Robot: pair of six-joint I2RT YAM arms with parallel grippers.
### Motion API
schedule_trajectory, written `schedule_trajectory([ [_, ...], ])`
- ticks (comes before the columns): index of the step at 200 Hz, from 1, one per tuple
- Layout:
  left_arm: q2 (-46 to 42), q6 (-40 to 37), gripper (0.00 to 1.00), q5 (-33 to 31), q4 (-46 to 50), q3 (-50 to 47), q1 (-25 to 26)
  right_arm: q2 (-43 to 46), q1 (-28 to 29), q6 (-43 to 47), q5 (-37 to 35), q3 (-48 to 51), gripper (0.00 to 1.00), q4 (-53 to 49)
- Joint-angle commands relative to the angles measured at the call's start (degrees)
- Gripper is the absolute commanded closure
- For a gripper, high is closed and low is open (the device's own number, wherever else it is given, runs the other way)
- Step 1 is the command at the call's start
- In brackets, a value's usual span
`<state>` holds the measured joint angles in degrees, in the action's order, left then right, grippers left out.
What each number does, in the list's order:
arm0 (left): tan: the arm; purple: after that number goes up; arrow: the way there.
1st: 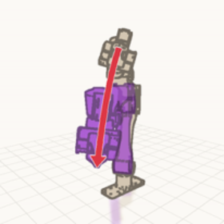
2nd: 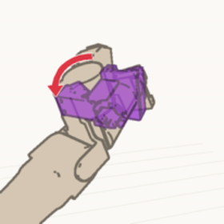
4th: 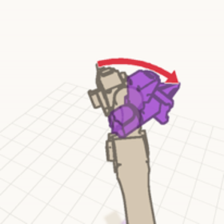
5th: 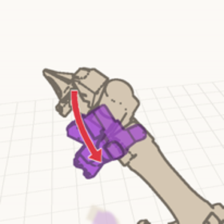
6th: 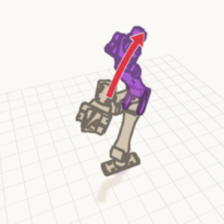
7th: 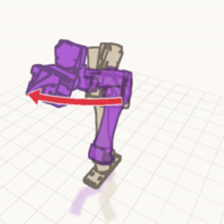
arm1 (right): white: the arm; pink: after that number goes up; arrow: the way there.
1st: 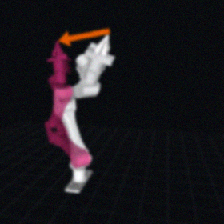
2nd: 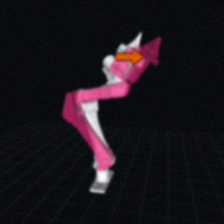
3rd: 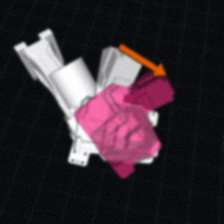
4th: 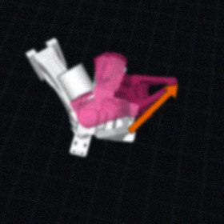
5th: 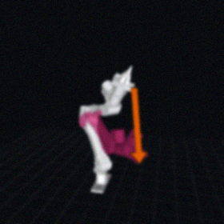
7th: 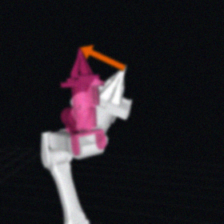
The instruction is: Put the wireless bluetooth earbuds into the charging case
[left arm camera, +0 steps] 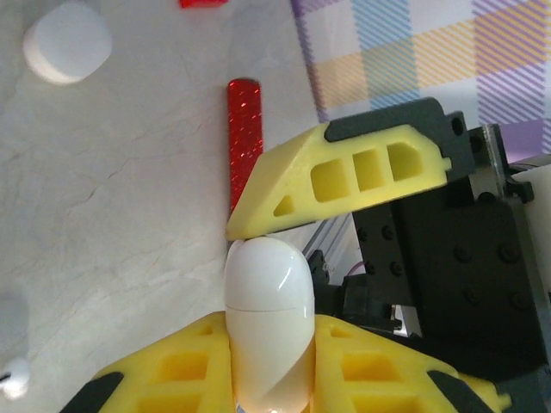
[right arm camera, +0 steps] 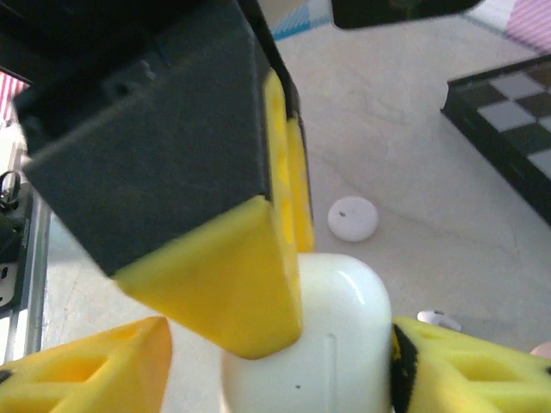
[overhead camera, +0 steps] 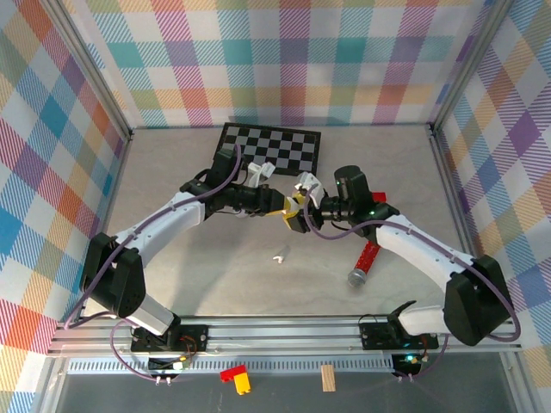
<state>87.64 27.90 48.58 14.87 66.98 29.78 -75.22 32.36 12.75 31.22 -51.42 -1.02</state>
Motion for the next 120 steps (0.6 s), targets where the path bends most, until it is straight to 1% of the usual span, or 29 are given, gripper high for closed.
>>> schedule_trajectory([
  [1, -5.0, -4.1, 0.82, -0.6, -11.2, -3.9, 0.5, 3.6, -1.4, -2.0, 9.3, 1.2, 0.31, 2.7],
  [14, -7.5, -5.8, 0.83, -1.3, -16.9, -6.8, 0.5, 4.2, -3.7, -6.6, 17.2, 1.8, 0.28, 5.8],
  [23, -9.2, -6.4, 0.83, -1.8, -20.8, -8.8, 0.5, 4.4, -5.4, -12.5, 20.8, 2.0, 0.27, 8.2],
  [29, -10.4, -6.4, 0.83, -1.6, -23.9, -10.1, 0.5, 4.5, -6.4, -15.3, 22.4, 2.2, 0.27, 10.0],
  [49, -13.9, -6.8, 0.89, -0.8, -35.4, -15.1, 0.6, 4.6, -9.1, -24.9, 26.0, 4.2, 0.26, 18.3],
  [56, -14.9, -7.0, 0.91, -0.8, -39.5, -16.7, 0.5, 4.4, -9.6, -28.0, 27.0, 4.9, 0.27, 21.2],
  [69, -16.3, -6.9, 0.92, -0.1, -45.8, -19.3, 0.6, 3.5, -9.9, -32.8, 29.2, 5.4, 0.27, 25.5],
  [80, -16.9, -6.9, 0.92, 0.8, -48.7, -20.3, 0.6, 2.5, -9.9, -36.6, 31.5, 5.3, 0.3, 29.0],
  [96, -16.8, -6.7, 0.91, 2.6, -50.7, -20.6, 0.7, 1.3, -9.8, -41.9, 33.1, 5.4, 0.38, 34.7],
  [103, -16.6, -6.1, 0.9, 4.1, -52.2, -20.6, 0.7, 1.4, -9.7, -43.4, 33.0, 5.8, 0.4, 36.7],
  [110, -16.2, -4.7, 0.9, 5.3, -54.7, -20.9, 0.8, 1.5, -9.3, -44.2, 32.6, 6.1, 0.44, 39.1],
  [120, -15.5, -2.0, 0.89, 6.5, -58.6, -21.4, 0.8, 1.8, -8.8, -44.2, 32.5, 5.7, 0.48, 39.0],
])
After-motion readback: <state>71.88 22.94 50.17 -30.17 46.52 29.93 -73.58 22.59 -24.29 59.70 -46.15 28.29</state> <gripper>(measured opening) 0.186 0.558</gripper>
